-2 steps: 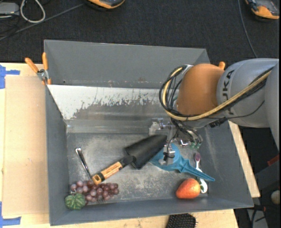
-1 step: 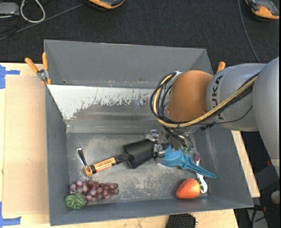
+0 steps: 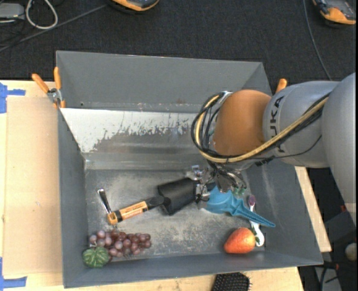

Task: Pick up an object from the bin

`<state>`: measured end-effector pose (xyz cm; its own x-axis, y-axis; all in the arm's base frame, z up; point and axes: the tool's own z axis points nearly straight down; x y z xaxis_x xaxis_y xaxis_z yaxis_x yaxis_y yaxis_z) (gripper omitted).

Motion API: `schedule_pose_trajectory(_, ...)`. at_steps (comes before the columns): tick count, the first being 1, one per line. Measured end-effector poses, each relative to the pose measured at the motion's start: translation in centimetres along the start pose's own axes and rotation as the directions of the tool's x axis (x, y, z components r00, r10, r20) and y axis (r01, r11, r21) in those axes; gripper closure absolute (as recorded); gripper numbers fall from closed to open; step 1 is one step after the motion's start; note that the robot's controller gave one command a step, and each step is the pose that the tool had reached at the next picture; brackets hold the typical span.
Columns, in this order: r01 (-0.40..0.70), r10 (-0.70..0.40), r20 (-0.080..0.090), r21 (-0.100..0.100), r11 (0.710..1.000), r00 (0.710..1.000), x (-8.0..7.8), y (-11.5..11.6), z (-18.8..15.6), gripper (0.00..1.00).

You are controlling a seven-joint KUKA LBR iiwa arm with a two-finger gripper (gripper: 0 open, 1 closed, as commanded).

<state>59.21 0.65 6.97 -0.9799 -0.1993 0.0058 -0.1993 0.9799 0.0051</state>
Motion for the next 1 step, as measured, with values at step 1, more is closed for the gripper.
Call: schedule_pose_trajectory(1,-0.002,0.002,0.0,0.0,1.0,1.0,0.1,0.31,-9.1,1.0)
